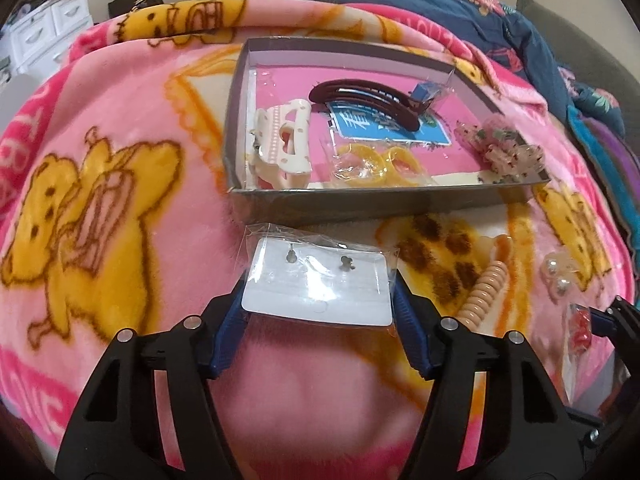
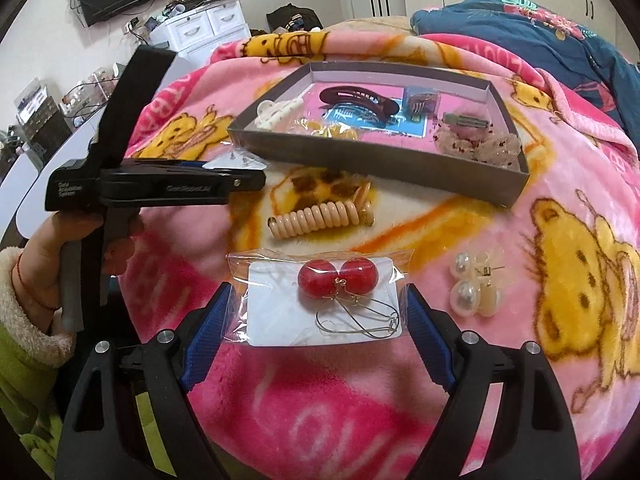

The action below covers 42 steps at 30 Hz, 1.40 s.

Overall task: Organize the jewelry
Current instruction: 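Grasp the red bead earring card with right tool while left grasps white earring card, then place both earring cards into the box and open both tools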

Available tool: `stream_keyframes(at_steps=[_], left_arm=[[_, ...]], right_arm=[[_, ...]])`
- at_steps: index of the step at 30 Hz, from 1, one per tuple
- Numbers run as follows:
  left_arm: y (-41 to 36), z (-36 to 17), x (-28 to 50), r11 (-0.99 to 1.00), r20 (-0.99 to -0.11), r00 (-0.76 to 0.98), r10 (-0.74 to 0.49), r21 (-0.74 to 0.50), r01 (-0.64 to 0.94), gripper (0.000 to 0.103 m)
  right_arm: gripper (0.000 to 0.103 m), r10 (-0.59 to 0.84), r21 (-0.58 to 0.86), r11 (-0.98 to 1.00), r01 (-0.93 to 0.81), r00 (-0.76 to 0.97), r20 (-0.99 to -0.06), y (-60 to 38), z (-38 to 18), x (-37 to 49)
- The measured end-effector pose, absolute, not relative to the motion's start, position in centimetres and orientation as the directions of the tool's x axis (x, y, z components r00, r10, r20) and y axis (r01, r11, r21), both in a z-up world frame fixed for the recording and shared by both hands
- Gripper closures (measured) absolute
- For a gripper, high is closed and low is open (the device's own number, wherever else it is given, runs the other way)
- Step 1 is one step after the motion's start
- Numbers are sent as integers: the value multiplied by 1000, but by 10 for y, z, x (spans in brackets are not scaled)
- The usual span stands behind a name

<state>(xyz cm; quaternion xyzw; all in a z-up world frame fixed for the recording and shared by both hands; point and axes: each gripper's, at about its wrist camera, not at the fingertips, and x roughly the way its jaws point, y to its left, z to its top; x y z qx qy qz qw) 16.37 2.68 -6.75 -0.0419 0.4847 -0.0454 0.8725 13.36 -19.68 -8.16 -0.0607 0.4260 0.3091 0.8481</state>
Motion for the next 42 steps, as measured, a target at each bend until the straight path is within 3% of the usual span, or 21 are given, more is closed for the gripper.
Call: stream_keyframes(at_steps=[16, 42], left_arm=[[49, -30, 121, 988, -798, 590, -125, -152, 3, 46], [44, 19, 151, 986, -734, 665, -136, -169, 16, 46]], right_arm=[[20, 509, 175, 792, -584, 475, -718, -197, -55, 142], [20, 478, 170, 851, -496, 600, -641, -227, -18, 182]])
